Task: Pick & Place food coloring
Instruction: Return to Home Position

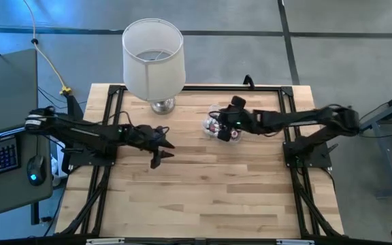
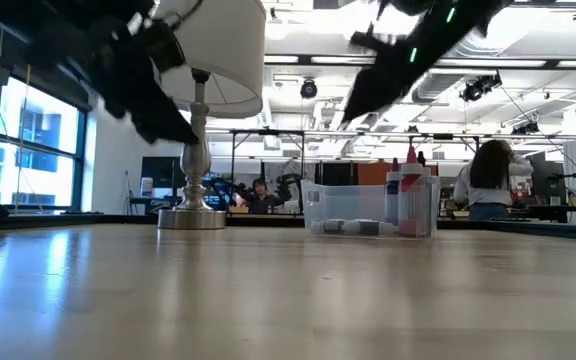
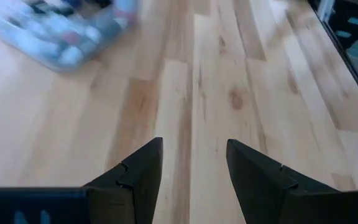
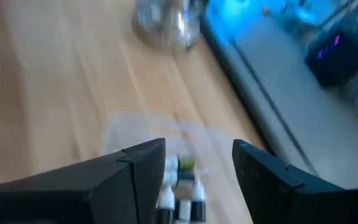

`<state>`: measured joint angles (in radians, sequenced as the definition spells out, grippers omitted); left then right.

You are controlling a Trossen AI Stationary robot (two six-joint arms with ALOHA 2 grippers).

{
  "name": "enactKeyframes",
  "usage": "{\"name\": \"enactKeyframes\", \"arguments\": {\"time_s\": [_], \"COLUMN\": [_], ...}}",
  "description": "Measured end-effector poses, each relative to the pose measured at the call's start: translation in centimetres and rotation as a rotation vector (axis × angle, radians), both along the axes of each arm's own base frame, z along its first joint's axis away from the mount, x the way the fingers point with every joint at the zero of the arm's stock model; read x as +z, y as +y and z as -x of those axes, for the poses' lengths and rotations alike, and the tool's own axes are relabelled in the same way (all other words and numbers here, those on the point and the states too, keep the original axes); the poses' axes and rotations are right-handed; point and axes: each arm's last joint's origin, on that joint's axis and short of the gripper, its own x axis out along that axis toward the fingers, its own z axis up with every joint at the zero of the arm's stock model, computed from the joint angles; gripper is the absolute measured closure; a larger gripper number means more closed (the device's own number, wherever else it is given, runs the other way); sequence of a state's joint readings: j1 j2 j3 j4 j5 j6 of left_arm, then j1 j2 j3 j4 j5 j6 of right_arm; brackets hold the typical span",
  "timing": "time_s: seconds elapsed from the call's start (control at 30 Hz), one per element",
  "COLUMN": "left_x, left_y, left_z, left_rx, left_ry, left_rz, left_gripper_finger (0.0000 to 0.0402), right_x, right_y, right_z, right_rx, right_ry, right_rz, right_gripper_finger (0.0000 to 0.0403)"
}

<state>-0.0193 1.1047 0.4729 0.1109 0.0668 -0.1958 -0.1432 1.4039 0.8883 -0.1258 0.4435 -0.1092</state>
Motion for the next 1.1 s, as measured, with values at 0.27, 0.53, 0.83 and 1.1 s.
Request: {"name": "enactKeyframes", "arguments": {"time_s": [0.27,0.53,0.83,1.1], "left_x": [6.2,7.4,3.3,-0.9], "left_y": [0.6,0.5,0.6,0.4], "left_z": [7.1,14.9,14.7,12.0], "left_rx": [0.136,0.038,0.066,0.027], "left_ry": [-0.126,-0.336,-0.451,-0.592], "left_rz": [-0.106,-0.139,-0.16,-0.144], "left_gripper_finger": [0.0224,0.0224,0.0224,0.0224], "right_x": [8.3,6.0,-1.0,-5.1], "right_y": [3.9,5.1,5.1,5.1], "right_z": [7.6,14.3,17.1,18.1], "right_rx": [0.172,0.342,0.401,0.403], "right_ry": [-0.191,-0.417,-0.719,-0.788], "right_rz": [-0.072,-0.112,-0.043,-0.051], "right_gripper_finger": [0.024,0.0259,0.0256,0.026]}}
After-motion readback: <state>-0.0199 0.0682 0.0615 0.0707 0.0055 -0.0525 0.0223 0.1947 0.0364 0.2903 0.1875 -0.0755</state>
